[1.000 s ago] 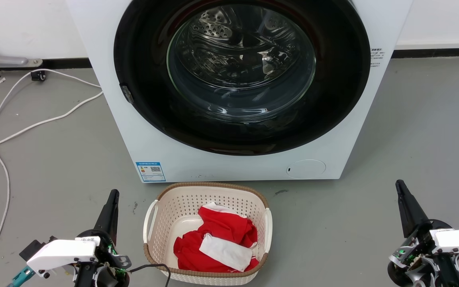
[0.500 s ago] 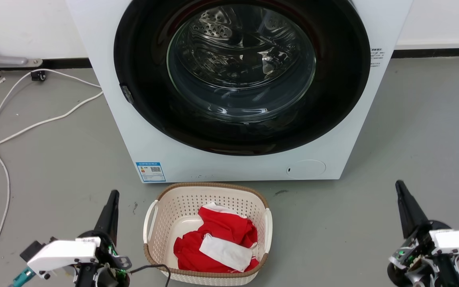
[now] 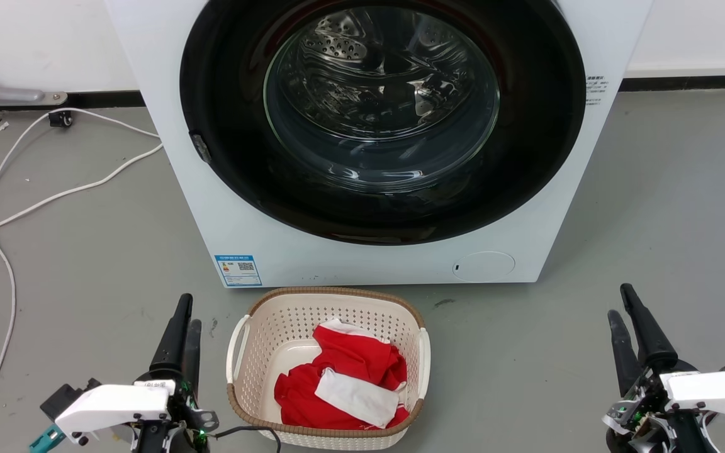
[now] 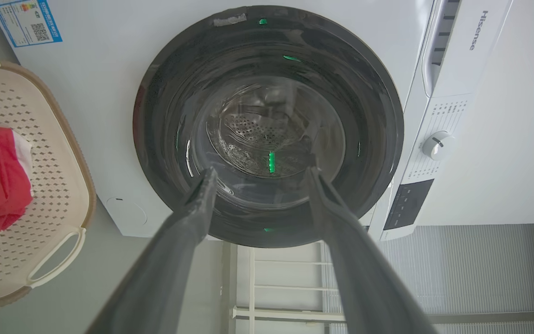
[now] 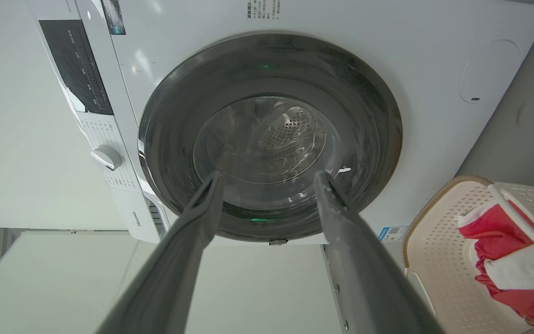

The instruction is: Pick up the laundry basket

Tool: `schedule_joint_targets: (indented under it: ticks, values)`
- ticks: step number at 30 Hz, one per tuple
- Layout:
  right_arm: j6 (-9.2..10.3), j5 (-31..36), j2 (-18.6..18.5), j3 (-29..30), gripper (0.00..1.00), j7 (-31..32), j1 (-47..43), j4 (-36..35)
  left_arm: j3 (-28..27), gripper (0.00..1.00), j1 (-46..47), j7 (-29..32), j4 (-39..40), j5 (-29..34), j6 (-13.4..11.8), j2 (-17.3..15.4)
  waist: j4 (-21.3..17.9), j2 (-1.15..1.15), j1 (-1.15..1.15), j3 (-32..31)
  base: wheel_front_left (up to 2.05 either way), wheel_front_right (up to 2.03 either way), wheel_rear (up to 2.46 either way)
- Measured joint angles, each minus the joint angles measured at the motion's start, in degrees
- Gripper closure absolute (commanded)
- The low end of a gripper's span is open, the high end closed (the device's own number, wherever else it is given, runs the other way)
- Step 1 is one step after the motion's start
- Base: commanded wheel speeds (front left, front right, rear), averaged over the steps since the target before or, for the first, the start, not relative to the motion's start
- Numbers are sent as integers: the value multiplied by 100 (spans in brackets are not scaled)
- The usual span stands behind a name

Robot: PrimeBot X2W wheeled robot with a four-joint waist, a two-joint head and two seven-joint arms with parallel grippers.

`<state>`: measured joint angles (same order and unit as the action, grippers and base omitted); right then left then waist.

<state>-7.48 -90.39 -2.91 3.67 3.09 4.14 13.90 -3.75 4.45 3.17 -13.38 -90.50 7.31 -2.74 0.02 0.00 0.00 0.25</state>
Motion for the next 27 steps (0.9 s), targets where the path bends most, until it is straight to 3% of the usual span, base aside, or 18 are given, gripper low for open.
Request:
schedule_joint_targets:
  ticks: [27]
  values:
    - [0,3415,1,-188,0,-613,-69,-567,302,0,2,-619,458,3098,-62,0,12,0,0,-15,0,0,0]
